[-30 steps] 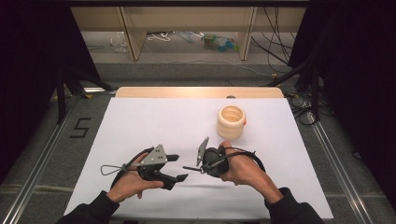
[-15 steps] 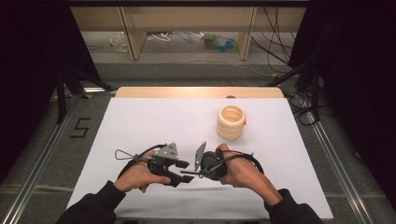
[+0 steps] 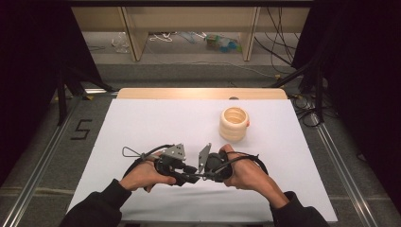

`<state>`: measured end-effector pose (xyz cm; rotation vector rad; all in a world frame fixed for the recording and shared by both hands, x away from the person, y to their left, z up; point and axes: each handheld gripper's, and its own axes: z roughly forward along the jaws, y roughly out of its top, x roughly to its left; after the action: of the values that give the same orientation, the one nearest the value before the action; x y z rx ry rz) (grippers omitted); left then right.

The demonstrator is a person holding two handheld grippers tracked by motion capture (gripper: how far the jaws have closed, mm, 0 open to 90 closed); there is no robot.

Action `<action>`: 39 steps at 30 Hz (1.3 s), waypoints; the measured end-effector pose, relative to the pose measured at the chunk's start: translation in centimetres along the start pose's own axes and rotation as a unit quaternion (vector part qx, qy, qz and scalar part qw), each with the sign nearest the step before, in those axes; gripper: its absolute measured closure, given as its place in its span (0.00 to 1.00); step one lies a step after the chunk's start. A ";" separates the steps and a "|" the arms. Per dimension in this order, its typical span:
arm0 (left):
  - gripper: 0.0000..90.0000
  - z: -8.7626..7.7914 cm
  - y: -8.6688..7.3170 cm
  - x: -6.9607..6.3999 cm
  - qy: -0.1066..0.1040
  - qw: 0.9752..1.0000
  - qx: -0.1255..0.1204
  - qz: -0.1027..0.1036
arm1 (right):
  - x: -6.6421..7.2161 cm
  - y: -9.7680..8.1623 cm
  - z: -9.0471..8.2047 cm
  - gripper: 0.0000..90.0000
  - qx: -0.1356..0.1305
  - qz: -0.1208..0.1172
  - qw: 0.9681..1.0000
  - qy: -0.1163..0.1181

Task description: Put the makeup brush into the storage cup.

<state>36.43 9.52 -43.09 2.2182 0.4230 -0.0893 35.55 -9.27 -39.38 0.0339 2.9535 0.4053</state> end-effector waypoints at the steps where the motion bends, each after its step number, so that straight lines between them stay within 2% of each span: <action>1: 0.71 0.0 0.0 -0.1 -0.001 1.000 0.001 -0.004 | -0.1 0.0 0.0 0.93 -0.001 -0.006 1.000 0.000; 3: 0.72 0.0 0.0 -0.1 -0.005 1.000 0.002 -0.008 | 0.0 0.1 0.0 0.93 -0.002 -0.008 1.000 0.001; 6: 0.74 0.1 0.0 0.0 -0.009 1.000 0.001 -0.012 | 0.2 0.2 0.0 0.93 -0.003 -0.024 1.000 -0.002; 8: 0.74 0.1 0.0 -0.1 -0.013 1.000 0.004 -0.023 | 0.4 0.4 0.0 0.93 -0.004 -0.029 1.000 0.001; 9: 0.75 0.1 0.0 0.0 -0.013 1.000 0.007 -0.020 | 0.2 0.4 0.0 0.93 0.000 -0.046 0.999 -0.008; 10: 0.75 0.1 0.0 0.0 -0.017 1.000 0.006 -0.015 | 0.3 0.4 0.0 0.93 0.001 -0.049 0.999 -0.005; 12: 0.76 0.3 -0.1 -0.1 -0.019 0.999 0.012 -0.025 | 0.4 0.5 0.0 0.93 0.001 -0.048 0.999 -0.006; 14: 0.76 0.4 0.0 -0.1 -0.023 0.999 0.016 -0.024 | 0.3 0.5 0.0 0.93 0.002 -0.057 0.998 -0.006; 15: 0.76 0.4 0.0 -0.1 -0.024 0.999 0.016 -0.030 | 0.4 0.5 0.0 0.93 0.004 -0.056 0.998 -0.006; 17: 0.78 0.5 0.0 -0.1 -0.031 0.999 0.016 -0.027 | 0.5 0.6 0.0 0.93 0.003 -0.056 0.998 -0.009; 19: 0.79 0.5 0.0 0.0 -0.036 0.998 0.018 -0.039 | 0.5 0.6 0.1 0.93 0.003 -0.070 0.998 -0.011; 20: 0.79 0.5 0.0 0.1 -0.039 0.998 0.019 -0.037 | 0.6 0.6 0.1 0.93 0.007 -0.080 0.997 -0.015; 23: 0.80 0.6 0.0 0.1 -0.036 0.998 0.009 -0.051 | 0.7 0.7 0.1 0.93 0.008 -0.087 0.996 -0.020; 24: 0.80 0.5 0.0 0.3 -0.043 0.998 0.015 -0.047 | 0.8 0.7 0.1 0.93 0.007 -0.085 0.996 -0.018; 27: 0.81 0.5 -0.1 0.2 -0.040 0.997 0.022 -0.060 | 0.9 0.8 0.0 0.93 0.007 -0.090 0.996 -0.022; 29: 0.82 0.6 -0.1 0.2 -0.041 0.997 0.016 -0.061 | 1.1 0.8 -0.1 0.93 0.014 -0.079 0.997 -0.023; 30: 0.82 0.6 -0.1 0.2 -0.043 0.997 0.017 -0.062 | 0.9 0.8 0.0 0.93 0.007 -0.093 0.995 -0.024; 31: 0.83 0.7 -0.1 0.1 -0.043 0.997 0.017 -0.066 | 0.9 0.8 0.0 0.93 0.007 -0.095 0.995 -0.023; 39: 0.87 0.8 -0.2 0.1 -0.057 0.995 0.021 -0.083 | 1.3 1.0 0.0 0.93 0.004 -0.097 0.995 -0.013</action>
<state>36.55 9.09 -43.76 2.2032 0.5456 -0.3159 34.30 -8.27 -39.32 -0.2434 2.8966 0.3618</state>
